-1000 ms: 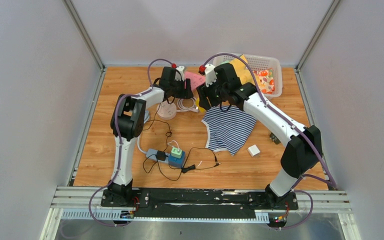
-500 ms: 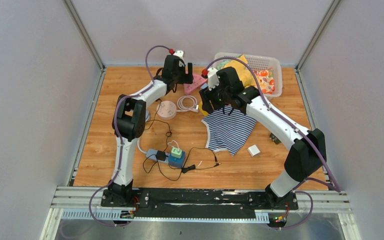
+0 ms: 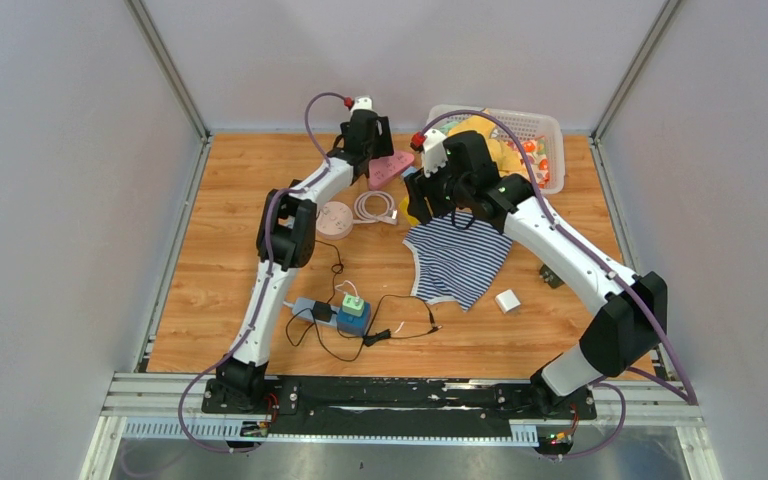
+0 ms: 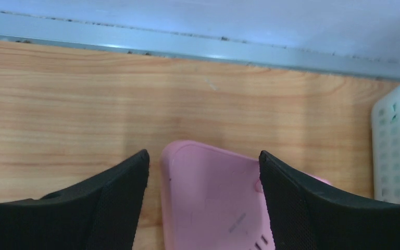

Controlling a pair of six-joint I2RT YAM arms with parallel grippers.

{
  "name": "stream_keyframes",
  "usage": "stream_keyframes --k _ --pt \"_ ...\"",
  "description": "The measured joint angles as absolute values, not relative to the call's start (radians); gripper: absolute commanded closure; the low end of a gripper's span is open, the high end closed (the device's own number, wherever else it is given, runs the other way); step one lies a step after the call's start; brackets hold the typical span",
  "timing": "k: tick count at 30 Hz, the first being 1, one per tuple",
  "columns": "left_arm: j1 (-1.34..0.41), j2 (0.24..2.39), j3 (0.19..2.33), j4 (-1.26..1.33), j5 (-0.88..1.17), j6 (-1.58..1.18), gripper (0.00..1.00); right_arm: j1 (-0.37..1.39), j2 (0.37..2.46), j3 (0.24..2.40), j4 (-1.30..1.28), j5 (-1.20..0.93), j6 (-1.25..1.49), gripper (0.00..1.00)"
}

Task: Insert the plug
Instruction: Move the socket to the center of the board.

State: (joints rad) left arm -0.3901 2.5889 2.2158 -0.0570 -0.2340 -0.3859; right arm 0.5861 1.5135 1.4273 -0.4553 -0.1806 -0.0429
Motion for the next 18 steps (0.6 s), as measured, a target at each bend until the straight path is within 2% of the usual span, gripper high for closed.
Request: stream_keyframes --k 6,18 --pt "-0.395 2.661 2.327 -0.100 -0.297 -0.401 0.27 0.586 1.509 1.425 -0.456 -0.184 -0.043 1.00" --pt "-0.395 2.662 2.344 -0.147 -0.263 -0.404 0.34 0.586 1.504 1.417 -0.444 -0.192 -0.041 1.00"
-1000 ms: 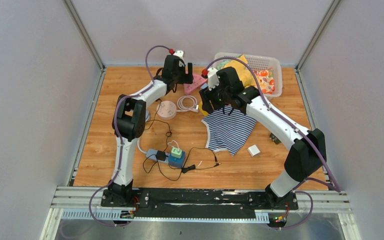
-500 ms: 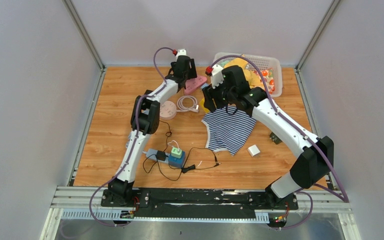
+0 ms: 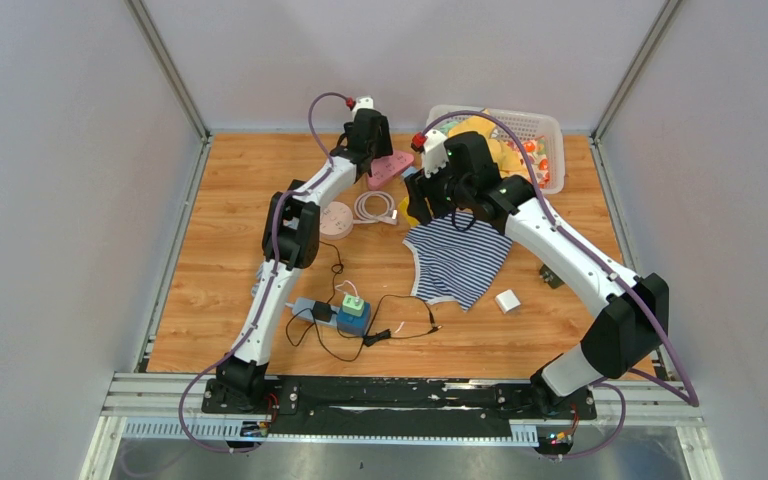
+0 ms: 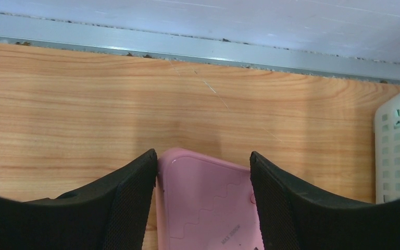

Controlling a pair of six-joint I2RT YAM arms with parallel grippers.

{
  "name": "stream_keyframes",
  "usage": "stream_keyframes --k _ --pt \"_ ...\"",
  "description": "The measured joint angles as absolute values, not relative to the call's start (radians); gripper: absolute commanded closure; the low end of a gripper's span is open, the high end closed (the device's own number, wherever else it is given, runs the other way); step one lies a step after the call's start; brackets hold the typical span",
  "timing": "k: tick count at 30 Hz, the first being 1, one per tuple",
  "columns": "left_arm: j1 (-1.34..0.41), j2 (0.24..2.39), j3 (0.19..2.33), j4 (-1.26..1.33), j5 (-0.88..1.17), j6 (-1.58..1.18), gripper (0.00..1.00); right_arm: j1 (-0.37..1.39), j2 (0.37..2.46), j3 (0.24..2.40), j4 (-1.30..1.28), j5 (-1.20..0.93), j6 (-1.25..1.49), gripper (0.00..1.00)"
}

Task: Insert the plug
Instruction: Move the socket to the center of the board.

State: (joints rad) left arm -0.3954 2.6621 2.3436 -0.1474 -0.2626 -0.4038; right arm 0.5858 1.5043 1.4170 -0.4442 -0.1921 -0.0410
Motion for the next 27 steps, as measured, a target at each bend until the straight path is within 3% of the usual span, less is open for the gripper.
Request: stream_keyframes --k 10,23,27 --pt "-0.397 2.622 2.303 -0.189 -0.141 -0.324 0.40 0.586 1.500 1.412 -0.430 -0.189 -0.041 1.00" --pt "-0.432 2.365 1.906 -0.204 -0.051 -0.182 0.43 0.580 1.467 1.352 -0.416 -0.146 -0.043 1.00" --pt "-0.435 2.292 1.770 -0.176 0.010 -0.203 0.31 0.579 1.473 1.343 -0.419 -0.133 -0.043 1.00"
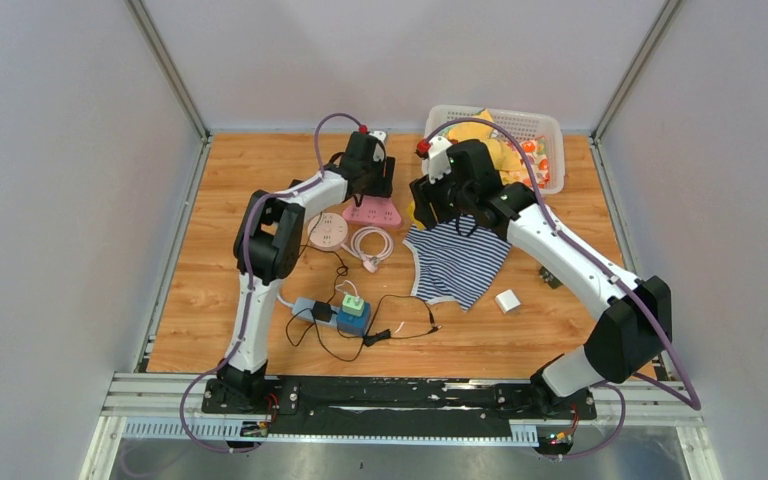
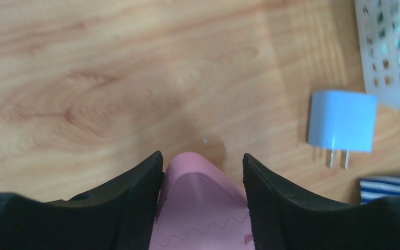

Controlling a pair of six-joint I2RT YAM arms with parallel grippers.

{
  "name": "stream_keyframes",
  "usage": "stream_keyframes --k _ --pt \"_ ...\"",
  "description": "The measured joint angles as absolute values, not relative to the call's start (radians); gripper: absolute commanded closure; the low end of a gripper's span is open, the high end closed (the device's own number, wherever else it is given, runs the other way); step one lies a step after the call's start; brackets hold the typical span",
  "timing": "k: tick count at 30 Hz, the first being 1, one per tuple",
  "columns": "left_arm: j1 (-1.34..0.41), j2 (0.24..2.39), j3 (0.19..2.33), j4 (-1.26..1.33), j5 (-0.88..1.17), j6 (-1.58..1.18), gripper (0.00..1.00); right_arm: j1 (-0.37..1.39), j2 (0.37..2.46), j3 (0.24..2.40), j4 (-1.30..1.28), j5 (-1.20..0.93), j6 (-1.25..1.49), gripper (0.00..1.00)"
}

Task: Insert the plug
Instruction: Move the socket to the center of the board.

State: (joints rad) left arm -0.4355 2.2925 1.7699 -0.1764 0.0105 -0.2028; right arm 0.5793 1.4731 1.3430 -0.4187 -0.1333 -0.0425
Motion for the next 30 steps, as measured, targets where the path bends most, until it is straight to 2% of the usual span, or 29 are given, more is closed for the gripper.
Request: stream_keyframes --k 4,8,13,15,17,30 --pt "-0.433 2.243 1.681 -0.158 0.061 -0.271 0.27 0.579 1.506 1.352 -0.419 -0.131 -0.013 1.00" --pt "-0.403 2.190 1.626 -0.128 0.138 -0.379 0.29 0.578 1.597 1.409 -0.427 -0.132 0.068 1.00" --pt "-0.347 2.127 1.628 -0.139 0.155 -0.390 0.39 0.587 1.705 1.489 -0.449 -0.106 0.174 1.00" --pt "-0.329 2.117 1.633 -0.148 0.163 -0.381 0.48 0.595 1.746 1.536 -0.466 -0.076 0.211 1.00" --pt "-0.319 2.116 1.635 -0.169 0.175 -0.363 0.50 0.604 1.779 1.579 -0.482 -0.052 0.244 1.00" --pt "-0.318 2.118 1.567 -0.271 0.253 -0.297 0.51 0.623 1.906 1.637 -0.557 -0.024 0.348 1.00"
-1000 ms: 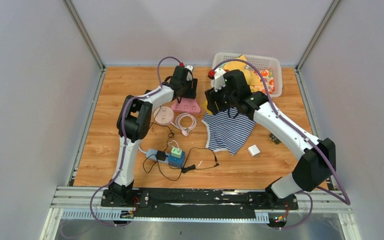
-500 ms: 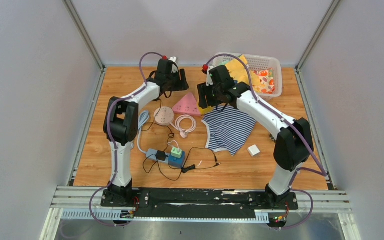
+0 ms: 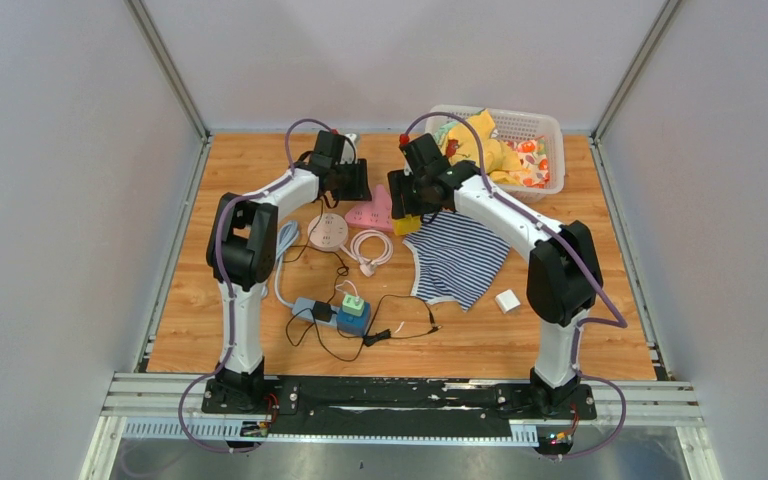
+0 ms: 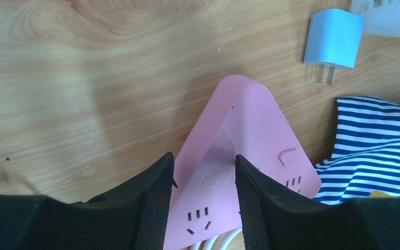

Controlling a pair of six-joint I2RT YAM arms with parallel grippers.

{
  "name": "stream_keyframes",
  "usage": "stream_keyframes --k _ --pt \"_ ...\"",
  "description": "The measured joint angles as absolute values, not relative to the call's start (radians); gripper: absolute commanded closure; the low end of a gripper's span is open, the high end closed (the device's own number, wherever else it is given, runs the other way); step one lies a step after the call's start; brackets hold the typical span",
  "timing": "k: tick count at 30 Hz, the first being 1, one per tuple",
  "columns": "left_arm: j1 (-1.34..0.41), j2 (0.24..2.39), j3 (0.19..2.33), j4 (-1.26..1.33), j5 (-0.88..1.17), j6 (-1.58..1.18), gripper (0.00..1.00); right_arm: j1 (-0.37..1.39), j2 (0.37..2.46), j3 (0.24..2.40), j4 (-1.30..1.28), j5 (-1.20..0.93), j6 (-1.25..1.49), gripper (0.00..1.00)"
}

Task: Insert the plug
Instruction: Move the socket to the center of the board.

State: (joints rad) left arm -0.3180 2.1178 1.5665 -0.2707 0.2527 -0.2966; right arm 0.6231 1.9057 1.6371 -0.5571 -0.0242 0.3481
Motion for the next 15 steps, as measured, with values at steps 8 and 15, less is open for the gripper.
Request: stream_keyframes --k 8,15 --pt "-0.315 2.116 1.549 -0.255 0.287 -0.310 0.50 0.641 1.934 1.636 -0.599 -0.044 0.379 1.00" --pt "-0.301 2.115 1.529 -0.226 0.334 -0.352 0.50 0.648 1.997 1.649 -0.581 0.000 0.374 1.00"
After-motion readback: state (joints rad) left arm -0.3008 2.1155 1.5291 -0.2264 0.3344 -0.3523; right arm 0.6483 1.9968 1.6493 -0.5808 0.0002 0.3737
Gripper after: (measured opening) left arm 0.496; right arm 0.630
